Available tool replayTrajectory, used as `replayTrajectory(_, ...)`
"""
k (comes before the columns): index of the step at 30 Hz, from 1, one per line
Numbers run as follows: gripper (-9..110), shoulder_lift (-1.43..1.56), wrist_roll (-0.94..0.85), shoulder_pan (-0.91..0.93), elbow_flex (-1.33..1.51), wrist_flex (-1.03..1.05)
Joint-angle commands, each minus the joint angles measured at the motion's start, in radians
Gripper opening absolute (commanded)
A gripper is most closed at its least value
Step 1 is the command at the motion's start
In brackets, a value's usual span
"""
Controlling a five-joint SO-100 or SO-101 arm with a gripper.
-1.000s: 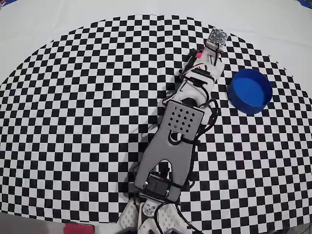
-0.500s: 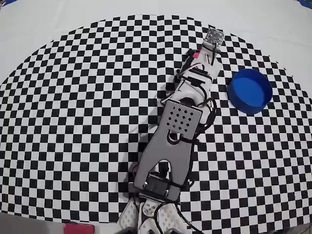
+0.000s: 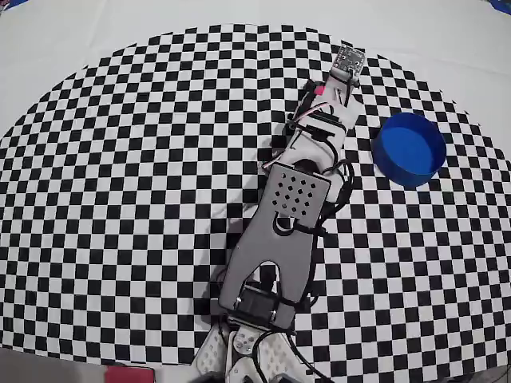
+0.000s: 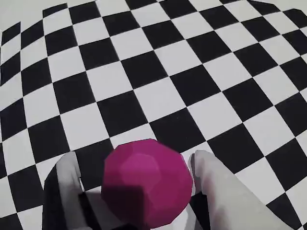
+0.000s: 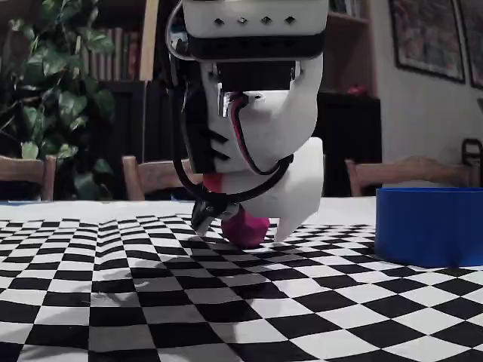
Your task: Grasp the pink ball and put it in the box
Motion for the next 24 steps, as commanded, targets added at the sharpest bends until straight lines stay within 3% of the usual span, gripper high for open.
replayTrajectory(1, 27, 0.005, 0.006, 0.005, -0.069, 0.002)
replayTrajectory(7, 25, 0.005, 0.006, 0.009, -0.071, -0.003)
replayTrajectory(9, 4, 0.005, 0.002, 0.008, -0.071, -0.003)
replayTrajectory(10, 0, 0.003, -0.003, 0.006, -0.071, -0.002)
replayTrajectory(24, 0, 0.037, -0.003, 0.015, -0.061, 0.002)
